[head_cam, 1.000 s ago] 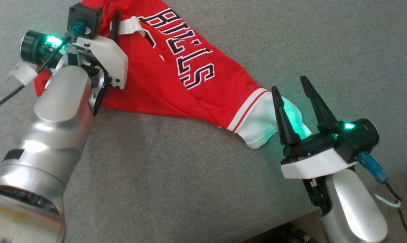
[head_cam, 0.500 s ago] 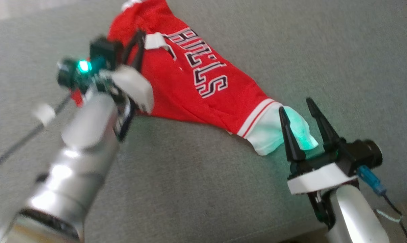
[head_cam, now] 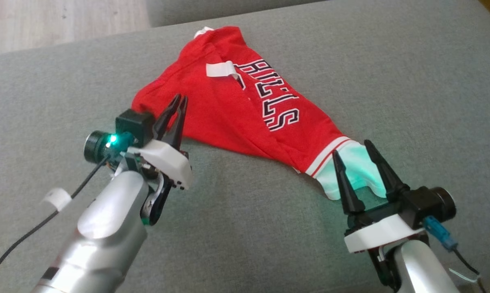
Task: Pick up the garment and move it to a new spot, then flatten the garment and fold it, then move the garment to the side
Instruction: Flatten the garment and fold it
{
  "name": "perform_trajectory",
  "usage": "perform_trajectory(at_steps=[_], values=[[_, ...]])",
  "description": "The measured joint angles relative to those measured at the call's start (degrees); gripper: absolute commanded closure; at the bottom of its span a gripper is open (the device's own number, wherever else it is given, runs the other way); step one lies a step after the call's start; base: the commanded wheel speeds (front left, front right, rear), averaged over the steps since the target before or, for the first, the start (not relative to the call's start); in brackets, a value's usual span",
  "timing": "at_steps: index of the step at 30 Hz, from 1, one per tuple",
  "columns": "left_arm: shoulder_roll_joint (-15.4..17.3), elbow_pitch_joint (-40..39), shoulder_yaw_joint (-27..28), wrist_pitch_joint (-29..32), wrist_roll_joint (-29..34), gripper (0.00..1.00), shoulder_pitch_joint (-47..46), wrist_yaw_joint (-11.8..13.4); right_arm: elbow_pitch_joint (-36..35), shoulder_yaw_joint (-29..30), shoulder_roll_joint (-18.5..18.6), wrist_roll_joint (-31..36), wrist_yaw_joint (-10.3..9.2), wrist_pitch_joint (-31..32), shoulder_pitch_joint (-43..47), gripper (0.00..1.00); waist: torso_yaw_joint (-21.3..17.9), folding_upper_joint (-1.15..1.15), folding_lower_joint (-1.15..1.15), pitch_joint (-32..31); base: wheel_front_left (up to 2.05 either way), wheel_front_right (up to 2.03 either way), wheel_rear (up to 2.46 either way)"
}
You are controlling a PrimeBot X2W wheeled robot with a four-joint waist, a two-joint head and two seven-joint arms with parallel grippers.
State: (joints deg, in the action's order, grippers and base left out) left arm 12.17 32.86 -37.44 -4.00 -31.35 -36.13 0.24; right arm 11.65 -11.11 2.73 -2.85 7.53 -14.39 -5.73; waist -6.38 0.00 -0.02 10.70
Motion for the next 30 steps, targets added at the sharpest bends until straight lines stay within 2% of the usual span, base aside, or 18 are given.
perform_trajectory(at_steps=[2, 3, 5, 6, 13, 17, 25, 30], values=[[0.2, -1.7, 0.1, 0.8, 0.1, 0.81, 0.0, 1.0, 0.0, -0.7, 0.0, 0.0, 0.00, 0.0, -0.1, 0.00, -0.5, 0.00, 0.02, 0.3, 0.00, 0.00, 0.00], [0.3, -2.3, 0.1, 1.0, 0.1, 0.74, 0.0, 1.4, 0.0, -1.0, 0.0, 0.0, 0.00, 0.0, -0.2, 0.00, -0.9, 0.00, 0.02, 0.5, 0.00, 0.00, 0.00], [0.5, -3.5, 0.3, 1.0, 0.1, 0.31, 0.0, 2.0, -0.1, -1.2, 0.0, 0.0, 0.00, 0.0, -0.4, 0.00, -1.7, 0.00, 0.02, 0.8, 0.00, 0.00, 0.00], [0.9, -4.0, 0.4, 1.0, 0.3, 0.00, -0.1, 2.4, -0.2, -1.2, 0.0, -0.1, 0.00, 0.0, -0.6, 0.00, -2.1, 0.00, 0.02, 1.0, 0.00, 0.00, 0.00], [2.5, -2.2, 0.9, 0.9, 1.8, 0.00, -5.1, 3.2, -1.1, -1.3, 0.0, -0.9, 0.00, 0.0, -1.3, 0.00, -5.4, 0.00, 0.02, 3.8, 0.00, 0.00, 0.00], [2.8, 1.9, 2.1, 0.8, 1.8, 0.00, -10.3, 2.1, -1.7, -1.5, 0.0, -1.7, 0.00, 0.0, -3.2, 0.00, -7.3, 0.00, 0.03, 6.0, 0.00, 0.00, 0.00], [2.9, 12.6, 1.9, 0.9, 2.0, 0.00, -17.1, -1.7, -1.9, -2.9, 0.0, -2.2, 0.00, 0.0, -4.4, 0.00, -11.0, 0.00, 0.03, 10.4, 0.00, 0.00, 0.00], [2.8, 18.0, 1.7, -0.3, 2.2, 0.00, -19.5, -2.5, -2.1, -3.1, 0.0, -2.7, 0.00, 0.0, -5.0, 0.00, -12.8, 0.00, 0.03, 12.3, 0.00, 0.00, 0.00]])
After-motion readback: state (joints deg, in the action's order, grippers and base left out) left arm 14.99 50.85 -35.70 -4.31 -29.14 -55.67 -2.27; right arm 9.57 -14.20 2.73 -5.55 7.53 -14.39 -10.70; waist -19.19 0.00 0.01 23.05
